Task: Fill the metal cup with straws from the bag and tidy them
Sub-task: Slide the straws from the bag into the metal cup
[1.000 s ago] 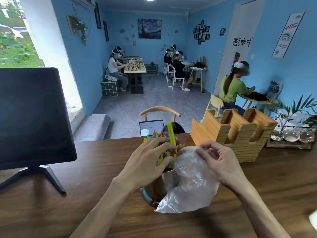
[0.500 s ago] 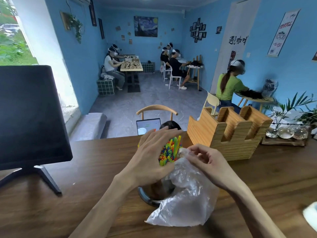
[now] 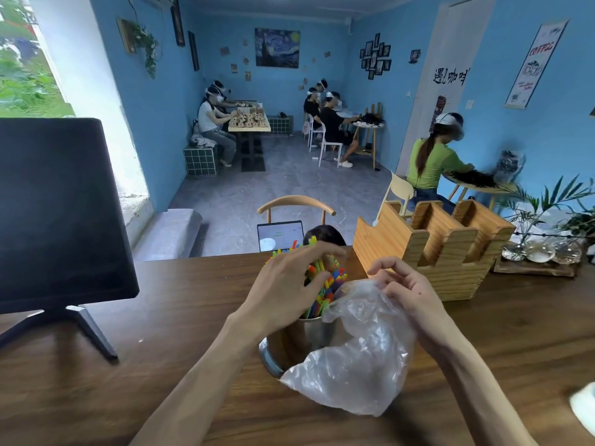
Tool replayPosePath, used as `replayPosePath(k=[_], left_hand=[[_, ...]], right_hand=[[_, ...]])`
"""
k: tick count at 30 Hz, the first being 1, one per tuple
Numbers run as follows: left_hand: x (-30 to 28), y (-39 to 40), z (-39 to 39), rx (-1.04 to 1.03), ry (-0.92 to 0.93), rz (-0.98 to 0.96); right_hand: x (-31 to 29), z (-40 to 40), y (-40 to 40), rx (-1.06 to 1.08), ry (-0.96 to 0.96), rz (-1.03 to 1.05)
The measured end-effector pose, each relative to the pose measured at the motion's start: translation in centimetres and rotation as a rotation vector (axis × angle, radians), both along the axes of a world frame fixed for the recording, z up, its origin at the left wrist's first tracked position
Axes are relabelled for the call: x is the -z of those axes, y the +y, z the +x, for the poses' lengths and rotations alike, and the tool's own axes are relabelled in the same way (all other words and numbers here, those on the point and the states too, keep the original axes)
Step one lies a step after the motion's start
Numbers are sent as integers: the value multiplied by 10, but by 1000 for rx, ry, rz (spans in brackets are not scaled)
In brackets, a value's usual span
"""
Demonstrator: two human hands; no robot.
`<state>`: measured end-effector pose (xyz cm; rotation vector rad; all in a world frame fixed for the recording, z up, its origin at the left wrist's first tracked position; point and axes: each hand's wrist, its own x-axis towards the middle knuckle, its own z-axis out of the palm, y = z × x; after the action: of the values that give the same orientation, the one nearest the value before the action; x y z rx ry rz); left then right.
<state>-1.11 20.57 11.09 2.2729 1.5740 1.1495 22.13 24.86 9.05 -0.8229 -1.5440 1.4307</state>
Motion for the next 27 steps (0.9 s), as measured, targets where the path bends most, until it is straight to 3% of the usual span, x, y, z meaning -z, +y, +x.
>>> replayPosePath(k=[3,6,8,14,19,27], left_hand=[[-1,-2,0,9,-35,-32],[-2,-4,3,29,-77,-42],[-1,-5,5,49,-116,-30],[2,-1,6,41,-100,-34],[8,2,3,-4,-88,-19],[9,6,0,-36,84,25]], right_hand=[[2,-1,0,31,-123,15],[3,-3,-1,103,-429,192],[-1,-4,-1,116,-509,244],[-9,2,2,-164,21,-56],[3,6,5,-159,281,-193],[19,13,10,-130,260,-286]])
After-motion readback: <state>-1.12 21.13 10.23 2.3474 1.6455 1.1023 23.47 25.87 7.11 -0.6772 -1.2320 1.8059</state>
